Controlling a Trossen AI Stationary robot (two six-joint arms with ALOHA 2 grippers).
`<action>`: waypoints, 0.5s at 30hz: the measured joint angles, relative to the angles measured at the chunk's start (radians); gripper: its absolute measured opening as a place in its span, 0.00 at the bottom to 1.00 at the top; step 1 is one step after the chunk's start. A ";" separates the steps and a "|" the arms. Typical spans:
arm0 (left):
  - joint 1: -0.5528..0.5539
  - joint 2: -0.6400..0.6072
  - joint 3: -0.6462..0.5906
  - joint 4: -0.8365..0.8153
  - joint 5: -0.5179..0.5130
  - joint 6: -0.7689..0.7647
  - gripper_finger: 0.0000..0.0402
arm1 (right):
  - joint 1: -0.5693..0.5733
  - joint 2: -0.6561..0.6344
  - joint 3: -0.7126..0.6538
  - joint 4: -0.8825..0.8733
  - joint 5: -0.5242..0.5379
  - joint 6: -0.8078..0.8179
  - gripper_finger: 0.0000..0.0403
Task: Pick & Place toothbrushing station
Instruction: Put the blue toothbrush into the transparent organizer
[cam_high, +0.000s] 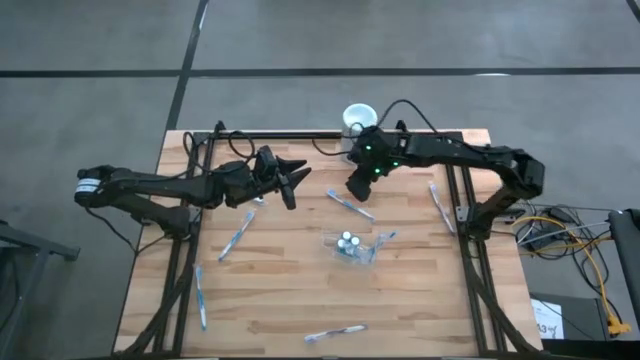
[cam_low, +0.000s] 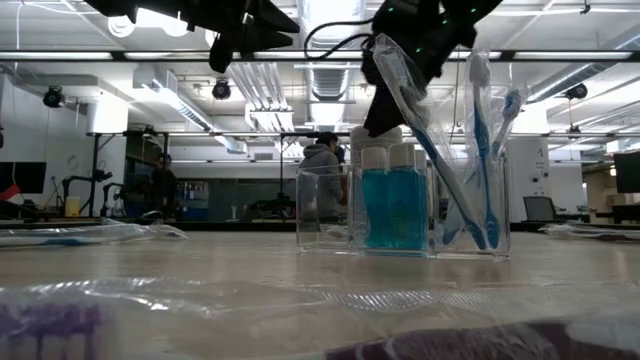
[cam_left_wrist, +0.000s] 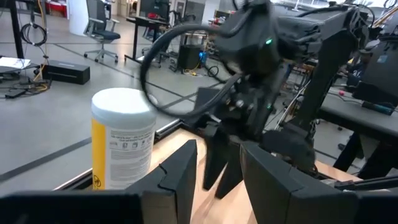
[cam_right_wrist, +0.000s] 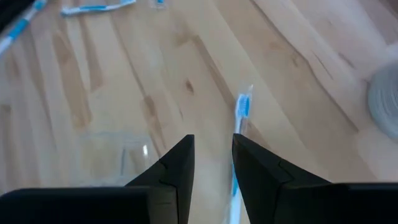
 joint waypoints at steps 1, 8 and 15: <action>0.000 0.000 0.000 -0.001 0.000 0.000 0.32 | -0.001 0.023 0.014 0.002 -0.001 -0.014 0.26; 0.000 -0.004 0.000 -0.007 0.000 0.000 0.32 | -0.002 0.166 0.108 -0.005 -0.002 0.030 0.25; 0.000 -0.004 0.000 -0.025 0.000 0.000 0.32 | -0.003 0.274 0.187 -0.077 -0.002 0.042 0.23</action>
